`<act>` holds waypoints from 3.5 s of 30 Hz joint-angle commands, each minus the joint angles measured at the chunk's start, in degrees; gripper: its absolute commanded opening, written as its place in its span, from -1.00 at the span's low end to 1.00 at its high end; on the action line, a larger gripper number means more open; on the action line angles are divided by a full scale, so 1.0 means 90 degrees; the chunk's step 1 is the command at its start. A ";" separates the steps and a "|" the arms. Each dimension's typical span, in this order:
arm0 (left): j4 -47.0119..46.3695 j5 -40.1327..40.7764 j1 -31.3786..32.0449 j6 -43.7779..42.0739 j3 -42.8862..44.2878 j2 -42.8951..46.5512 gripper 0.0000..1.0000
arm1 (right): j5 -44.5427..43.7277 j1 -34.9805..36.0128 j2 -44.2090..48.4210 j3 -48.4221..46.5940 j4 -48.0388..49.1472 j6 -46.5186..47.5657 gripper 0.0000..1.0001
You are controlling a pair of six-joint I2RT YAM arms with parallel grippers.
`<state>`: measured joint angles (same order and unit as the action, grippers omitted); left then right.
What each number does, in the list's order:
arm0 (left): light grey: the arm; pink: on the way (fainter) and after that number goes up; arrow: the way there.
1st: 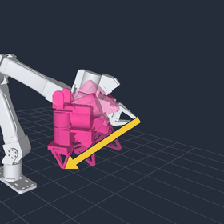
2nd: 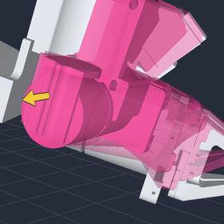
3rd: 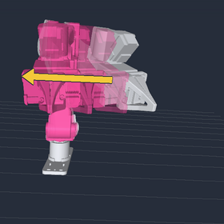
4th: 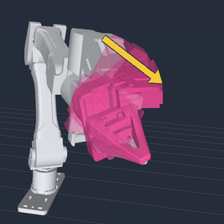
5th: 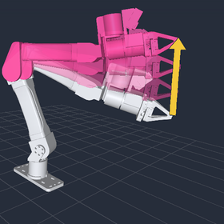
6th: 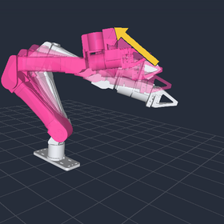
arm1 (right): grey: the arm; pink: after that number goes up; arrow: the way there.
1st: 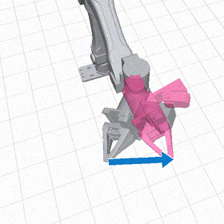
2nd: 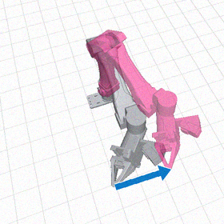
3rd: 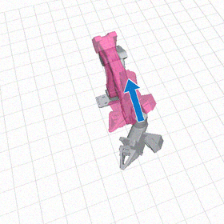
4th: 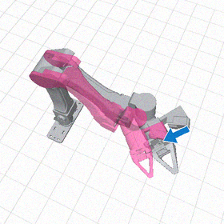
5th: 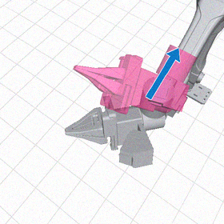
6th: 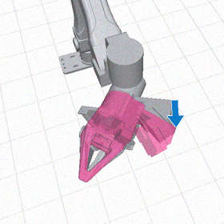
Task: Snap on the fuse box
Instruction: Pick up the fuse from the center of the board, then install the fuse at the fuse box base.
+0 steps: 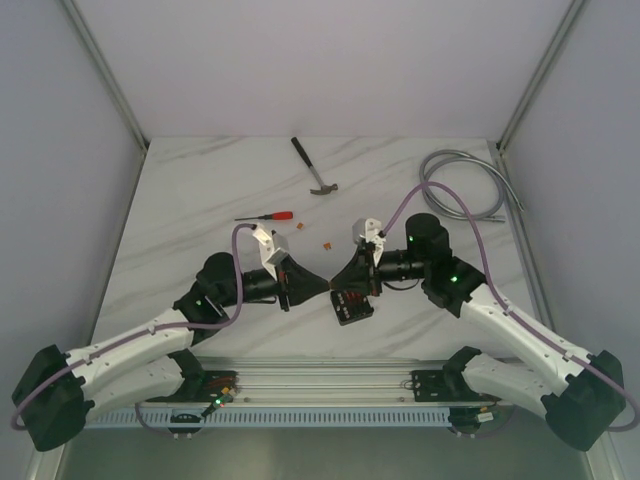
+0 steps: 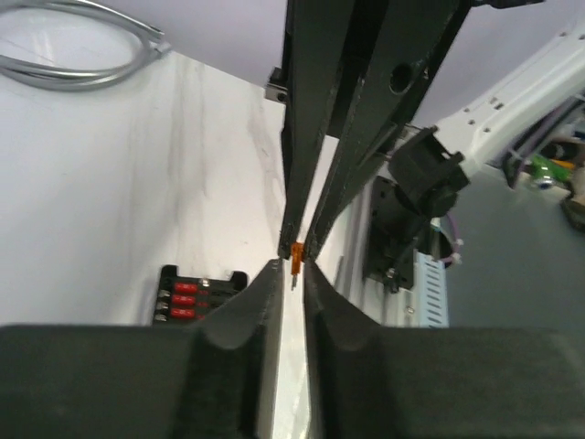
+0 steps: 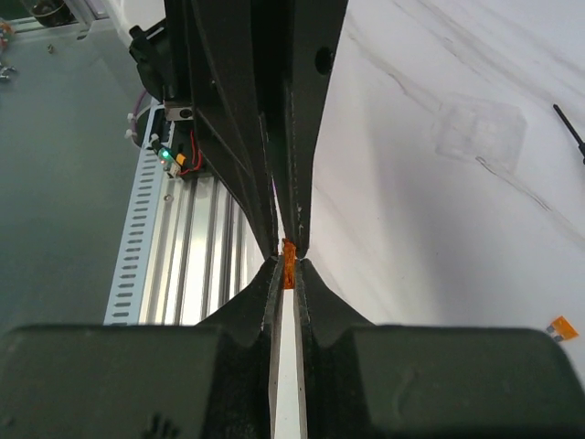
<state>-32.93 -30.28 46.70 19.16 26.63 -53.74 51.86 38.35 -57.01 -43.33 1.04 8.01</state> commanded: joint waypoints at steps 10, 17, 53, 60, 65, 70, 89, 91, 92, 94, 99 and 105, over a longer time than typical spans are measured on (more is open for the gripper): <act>0.0881 0.3561 0.0048 0.0489 -0.0110 0.0581 0.53 | -0.2687 0.0145 -0.0211 -0.0140 -0.1124 -0.1089 -1.00; 0.1649 0.4940 0.0036 0.1156 -0.0059 0.0467 0.83 | -0.4717 0.0701 -0.0105 -0.0136 -0.1828 -0.1850 -1.00; 0.2661 0.5865 -0.0175 0.2589 0.0239 -0.0520 1.00 | -0.7889 0.2554 -0.1994 0.0108 -0.2332 -0.3898 -1.00; 0.2677 0.5864 -0.0186 0.2613 0.0264 -0.0576 1.00 | -0.7972 0.2614 -0.2042 0.0116 -0.2481 -0.4026 -1.00; 0.2682 0.5836 -0.0198 0.2632 0.0281 -0.0618 1.00 | -0.8040 0.2620 -0.2161 0.0108 -0.2539 -0.4078 -1.00; 0.2682 0.5835 -0.0208 0.2636 0.0293 -0.0639 1.00 | -0.8148 0.2625 -0.2231 0.0098 -0.2564 -0.4111 -1.00; 0.2702 0.5820 -0.0226 0.2656 0.0283 -0.0608 1.00 | -0.8189 0.2687 -0.2538 0.0088 -0.2388 -0.4074 -1.00; 0.2710 0.5834 -0.0227 0.2665 0.0275 -0.0587 1.00 | -0.8232 0.2704 -0.2599 0.0070 -0.2381 -0.4074 -1.00; 0.2719 0.5835 -0.0226 0.2666 0.0265 -0.0575 1.00 | -0.8258 0.2710 -0.2635 0.0054 -0.2376 -0.4079 -1.00; 0.2730 0.5863 -0.0233 0.2682 0.0256 -0.0546 1.00 | -0.8343 0.2728 -0.2700 0.0014 -0.2356 -0.4087 -1.00; 0.2809 0.5972 -0.0238 0.2734 0.0228 -0.0420 1.00 | -0.8558 0.2746 -0.2923 -0.0098 -0.2202 -0.4000 -1.00; 0.2906 0.6042 -0.0271 0.2791 0.0172 -0.0263 1.00 | -0.8721 0.2742 -0.2895 -0.0293 -0.2259 -0.3917 -1.00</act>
<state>-8.21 22.65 44.73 43.70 27.70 -57.49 -24.51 62.81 -82.02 -45.12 -18.37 -27.40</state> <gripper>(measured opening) 0.998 0.131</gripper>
